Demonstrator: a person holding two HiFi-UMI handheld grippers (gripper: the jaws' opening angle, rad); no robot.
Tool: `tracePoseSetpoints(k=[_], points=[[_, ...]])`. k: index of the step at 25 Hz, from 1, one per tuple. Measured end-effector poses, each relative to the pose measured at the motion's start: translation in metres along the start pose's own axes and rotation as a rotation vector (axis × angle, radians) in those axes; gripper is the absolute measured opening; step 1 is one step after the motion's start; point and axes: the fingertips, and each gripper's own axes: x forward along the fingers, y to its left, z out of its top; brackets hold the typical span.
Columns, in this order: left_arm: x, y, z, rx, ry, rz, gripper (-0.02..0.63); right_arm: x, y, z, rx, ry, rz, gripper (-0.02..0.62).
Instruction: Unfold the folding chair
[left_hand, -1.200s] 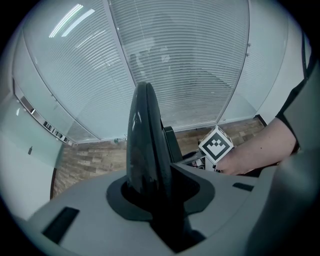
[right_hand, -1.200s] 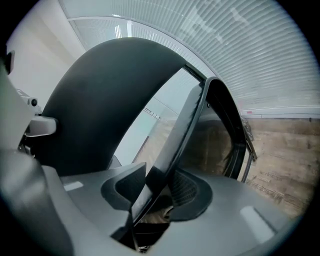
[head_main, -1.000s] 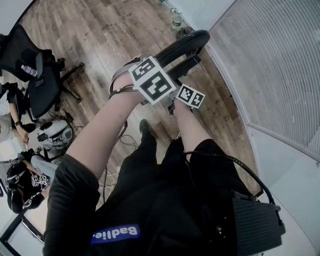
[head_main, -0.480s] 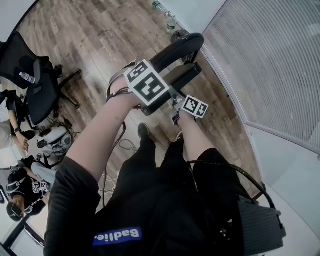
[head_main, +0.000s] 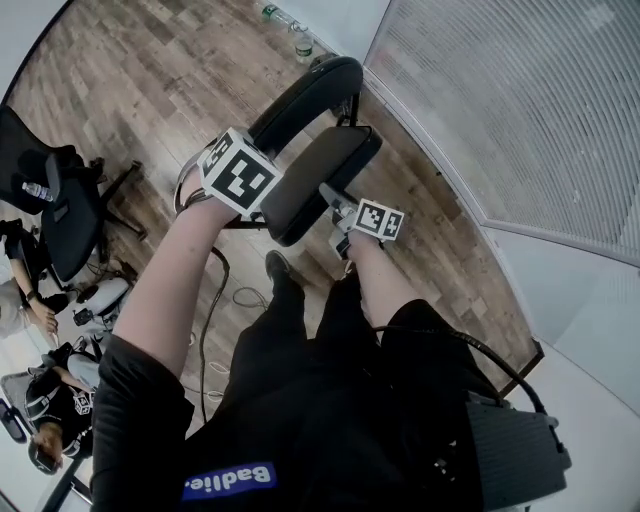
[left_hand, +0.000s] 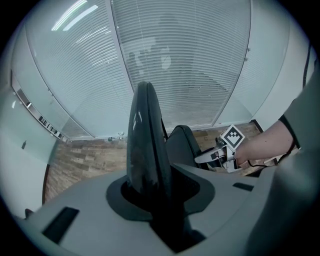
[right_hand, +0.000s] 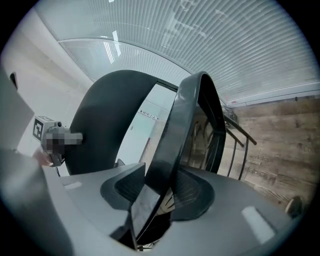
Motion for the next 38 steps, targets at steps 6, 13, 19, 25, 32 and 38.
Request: tracePoseSetpoints(k=[6, 13, 19, 25, 32, 38], points=[[0.008, -0.007, -0.001, -0.014, 0.001, -0.018, 0.094, -0.034, -0.025, -0.009, 0.049, -0.004, 0.011, 0.144], [0.020, -0.029, -0.006, -0.046, 0.013, -0.050, 0.094, -0.079, -0.076, -0.023, 0.144, -0.050, -0.041, 0.156], [0.034, -0.041, -0.008, -0.057, 0.016, -0.074, 0.094, -0.107, -0.120, -0.037, 0.192, -0.060, -0.090, 0.163], [0.043, -0.047, -0.012, -0.067, 0.010, -0.091, 0.094, -0.123, -0.149, -0.048, 0.215, -0.069, -0.112, 0.166], [0.055, -0.055, -0.012, -0.076, 0.007, -0.112, 0.094, -0.140, -0.181, -0.058, 0.239, -0.068, -0.116, 0.175], [0.069, -0.063, -0.016, -0.090, 0.005, -0.137, 0.094, -0.158, -0.214, -0.071, 0.278, -0.070, -0.088, 0.182]])
